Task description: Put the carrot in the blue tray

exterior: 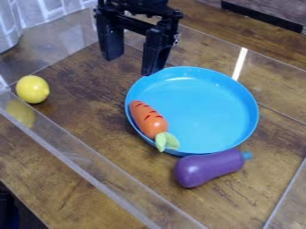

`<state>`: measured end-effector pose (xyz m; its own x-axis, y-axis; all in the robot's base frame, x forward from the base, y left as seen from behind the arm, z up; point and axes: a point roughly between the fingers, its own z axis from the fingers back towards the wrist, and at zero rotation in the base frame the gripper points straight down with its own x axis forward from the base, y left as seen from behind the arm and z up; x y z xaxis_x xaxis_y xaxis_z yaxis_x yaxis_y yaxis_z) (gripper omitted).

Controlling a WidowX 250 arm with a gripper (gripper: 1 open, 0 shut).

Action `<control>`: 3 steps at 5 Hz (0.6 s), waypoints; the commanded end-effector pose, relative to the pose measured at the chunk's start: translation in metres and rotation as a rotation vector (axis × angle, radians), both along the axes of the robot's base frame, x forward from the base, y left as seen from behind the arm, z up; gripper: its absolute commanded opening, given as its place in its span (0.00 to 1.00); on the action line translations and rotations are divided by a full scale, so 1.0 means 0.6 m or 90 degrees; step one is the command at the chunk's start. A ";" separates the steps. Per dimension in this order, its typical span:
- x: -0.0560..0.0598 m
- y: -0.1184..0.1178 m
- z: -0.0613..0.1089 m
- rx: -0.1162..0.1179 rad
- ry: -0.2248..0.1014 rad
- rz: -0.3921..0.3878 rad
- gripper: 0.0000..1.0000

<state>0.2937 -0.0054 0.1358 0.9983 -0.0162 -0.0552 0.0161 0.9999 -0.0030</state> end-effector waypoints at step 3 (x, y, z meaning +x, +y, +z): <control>-0.002 -0.006 -0.033 -0.014 0.020 0.042 1.00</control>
<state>0.2916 -0.0096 0.1084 0.9924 0.0475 -0.1133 -0.0503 0.9985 -0.0223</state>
